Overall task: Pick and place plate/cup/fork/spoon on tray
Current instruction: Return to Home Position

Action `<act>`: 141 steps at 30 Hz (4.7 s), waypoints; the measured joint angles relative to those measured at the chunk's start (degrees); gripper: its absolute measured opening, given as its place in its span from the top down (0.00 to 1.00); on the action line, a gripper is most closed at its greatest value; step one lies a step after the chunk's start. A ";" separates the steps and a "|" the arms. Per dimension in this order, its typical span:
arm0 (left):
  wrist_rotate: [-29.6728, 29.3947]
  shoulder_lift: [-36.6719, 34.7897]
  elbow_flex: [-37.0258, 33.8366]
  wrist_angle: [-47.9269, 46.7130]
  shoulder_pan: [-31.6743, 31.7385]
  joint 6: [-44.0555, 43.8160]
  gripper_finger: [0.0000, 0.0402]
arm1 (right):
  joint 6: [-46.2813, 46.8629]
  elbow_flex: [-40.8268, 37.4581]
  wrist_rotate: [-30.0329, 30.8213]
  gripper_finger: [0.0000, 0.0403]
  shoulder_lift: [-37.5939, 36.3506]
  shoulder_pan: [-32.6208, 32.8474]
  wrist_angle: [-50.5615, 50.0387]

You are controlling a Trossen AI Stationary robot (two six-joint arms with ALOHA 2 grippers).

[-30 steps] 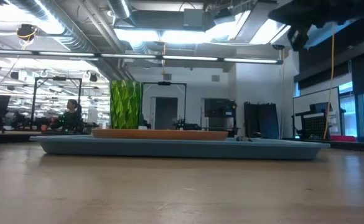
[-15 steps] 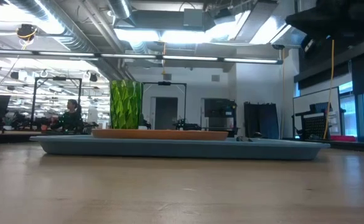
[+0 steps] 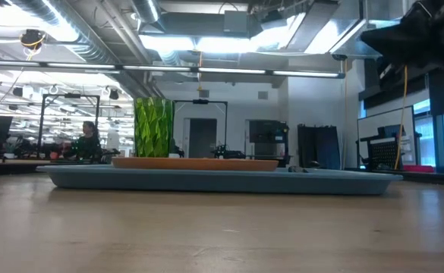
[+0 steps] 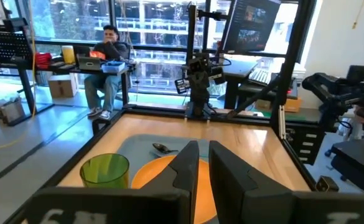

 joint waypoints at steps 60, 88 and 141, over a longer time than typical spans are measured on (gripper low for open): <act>10.89 -0.04 -47.55 45.55 0.00 7.63 0.93 | -10.44 -3.70 -3.54 0.99 -2.39 0.15 -6.64; 10.17 -0.02 -54.40 51.18 0.00 13.75 0.93 | -11.85 -3.70 -6.08 0.99 -2.41 0.15 -10.32; 10.39 -0.04 -54.88 51.02 0.00 15.47 0.93 | -10.55 -3.70 -6.02 0.99 -2.41 0.16 -10.26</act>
